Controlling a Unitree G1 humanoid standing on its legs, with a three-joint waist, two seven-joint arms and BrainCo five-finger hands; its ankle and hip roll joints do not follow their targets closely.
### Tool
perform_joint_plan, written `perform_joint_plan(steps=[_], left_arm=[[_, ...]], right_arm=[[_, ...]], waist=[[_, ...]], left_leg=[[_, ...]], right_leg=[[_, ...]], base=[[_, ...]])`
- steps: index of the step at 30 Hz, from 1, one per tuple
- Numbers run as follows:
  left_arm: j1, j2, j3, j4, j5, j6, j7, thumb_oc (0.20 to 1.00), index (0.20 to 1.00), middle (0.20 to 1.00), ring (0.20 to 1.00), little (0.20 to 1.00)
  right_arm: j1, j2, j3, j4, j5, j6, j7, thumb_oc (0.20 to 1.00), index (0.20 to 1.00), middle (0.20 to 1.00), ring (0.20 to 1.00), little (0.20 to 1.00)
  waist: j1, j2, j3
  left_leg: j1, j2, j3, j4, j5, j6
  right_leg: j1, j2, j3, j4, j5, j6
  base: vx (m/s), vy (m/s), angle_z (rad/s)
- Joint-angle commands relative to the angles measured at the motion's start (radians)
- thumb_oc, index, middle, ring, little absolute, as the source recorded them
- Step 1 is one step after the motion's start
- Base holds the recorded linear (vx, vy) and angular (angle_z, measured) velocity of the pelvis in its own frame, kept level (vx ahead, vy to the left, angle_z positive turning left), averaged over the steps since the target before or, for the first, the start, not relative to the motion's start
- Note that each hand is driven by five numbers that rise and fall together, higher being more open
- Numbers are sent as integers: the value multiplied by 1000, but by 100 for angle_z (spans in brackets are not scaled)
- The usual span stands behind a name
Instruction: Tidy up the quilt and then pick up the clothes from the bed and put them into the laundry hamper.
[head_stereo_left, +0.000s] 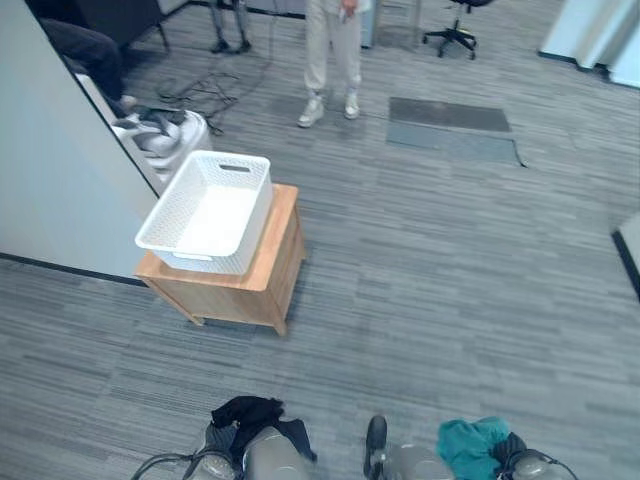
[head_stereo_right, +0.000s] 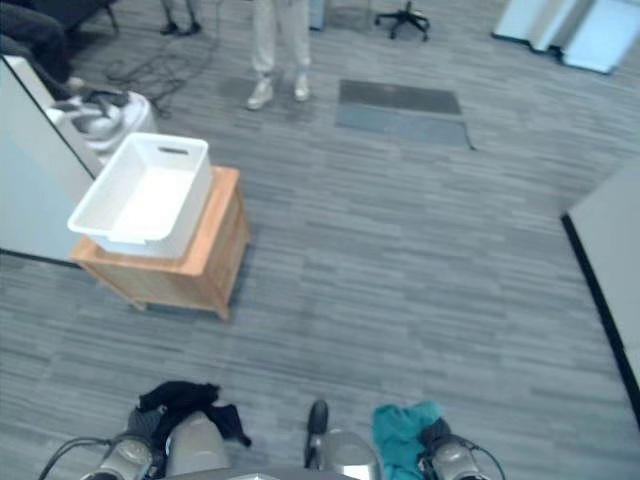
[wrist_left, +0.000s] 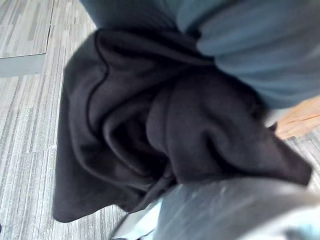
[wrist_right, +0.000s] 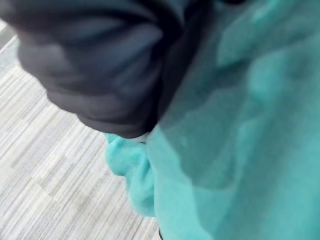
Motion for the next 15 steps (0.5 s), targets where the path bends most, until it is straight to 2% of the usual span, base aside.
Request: perform_joint_plan(steps=[1, 2, 3, 4, 5, 6, 7, 8, 9, 10, 11, 12, 13, 14, 15], left_arm=[[22, -14, -29, 35, -1, 15, -12, 200, 200, 200, 200, 200], [42, -17, -10, 51, 6, 22, -17, 200, 200, 200, 200, 200], [56, -22, -2, 61, 17, 32, -20, 200, 200, 200, 200, 200], [58, -23, -2, 60, 17, 33, -21, 200, 200, 200, 200, 200], [72, -17, 5, 80, 40, 50, -35, 200, 200, 200, 200, 200], [76, -19, 8, 87, 42, 50, -41, 200, 200, 200, 200, 200], [77, -19, 8, 87, 42, 49, -41, 200, 200, 200, 200, 200], [68, -19, -4, 99, 52, 47, -49, 200, 200, 200, 200, 200], [60, -14, -12, 95, 57, 47, -51, 200, 200, 200, 200, 200], [52, -9, -18, 83, 57, 50, -50, 200, 200, 200, 200, 200], [52, -9, -18, 83, 57, 50, -50, 200, 200, 200, 200, 200], [26, 7, -38, 68, 67, 47, -47, 200, 200, 200, 200, 200], [7, 15, -53, 54, 67, 43, -45, 200, 200, 200, 200, 200], [7, 16, -53, 54, 67, 43, -45, 200, 200, 200, 200, 200], [-9, 20, -65, 37, 65, 37, -42, 200, 200, 200, 200, 200]], right_arm=[[35, -31, 1, -11, -4, -15, 10, 200, 200, 200, 200, 200], [34, -31, -13, -11, -1, -20, 9, 200, 200, 200, 200, 200], [36, -29, -23, -11, 1, -19, 11, 200, 200, 200, 200, 200], [38, -29, -22, -12, 1, -19, 11, 200, 200, 200, 200, 200], [54, -17, -39, -13, 14, -17, 19, 200, 200, 200, 200, 200], [58, -12, -38, -13, 13, -21, 22, 200, 200, 200, 200, 200], [59, -12, -37, -13, 13, -21, 22, 200, 200, 200, 200, 200], [72, 9, -46, -16, 10, -27, 31, 200, 200, 200, 200, 200], [75, 16, -53, -27, 10, -27, 33, 200, 200, 200, 200, 200], [75, 20, -57, -46, 13, -25, 34, 200, 200, 200, 200, 200], [75, 20, -57, -46, 13, -25, 35, 200, 200, 200, 200, 200], [82, 24, -72, -78, 26, -28, 30, 200, 200, 200, 200, 200], [85, 23, -77, -85, 34, -29, 25, 200, 200, 200, 200, 200], [85, 23, -77, -85, 34, -29, 25, 200, 200, 200, 200, 200], [88, 20, -78, -88, 40, -29, 22, 200, 200, 200, 200, 200]], waist=[[15, 19, 11], [4, 19, -11], [-5, 21, -27], [-6, 20, -28], [-25, 34, -55], [-20, 41, -67], [-24, 39, -69], [-36, 44, -72], [-53, 45, -64], [-75, 53, -47], [-74, 51, -48], [-104, 63, -31], [-117, 63, -28], [-118, 63, -28], [-127, 60, -27]], left_leg=[[51, 0, 126, -231, 34, 19], [83, 5, 301, -418, 53, 26], [111, 16, 379, -466, 51, 42], [115, 11, 382, -473, 52, 44], [206, 3, 454, -540, 36, 72], [231, -61, 402, -601, 10, 99], [234, -75, 403, -618, 15, 105], [298, -156, 379, -693, -37, 160], [332, -182, 369, -727, -51, 179], [358, -193, 342, -755, -54, 193], [357, -197, 344, -757, -54, 194], [397, -195, 297, -803, -49, 187], [402, -195, 262, -807, -42, 176], [402, -195, 261, -807, -42, 176], [412, -195, 237, -816, -38, 163]], right_leg=[[108, -50, -26, 4, -129, 97], [146, -43, -93, 19, -179, 110], [157, -39, -129, 39, -195, 115], [156, -42, -129, 42, -197, 116], [142, -40, -176, 128, -209, 124], [134, -55, -180, 197, -195, 147], [130, -63, -183, 205, -197, 152], [72, -151, -218, 488, -61, 236], [20, -198, -203, 642, 6, 262], [-68, -224, -160, 798, 45, 262], [-73, -228, -157, 804, 43, 263], [-174, -255, -120, 880, 12, 255], [-196, -262, -105, 819, -13, 242], [-195, -262, -107, 818, -14, 242], [-215, -262, -84, 727, -37, 228]], base=[[505, -97, 24], [656, -125, 35], [483, -78, 71], [466, -17, 134], [476, 106, 126], [476, 120, 93], [460, 275, 75], [396, 256, 98], [499, 276, 116], [199, 118, 100], [301, -12, 145], [312, -145, 135], [314, -149, 132], [239, -197, 101], [352, -346, 135]])
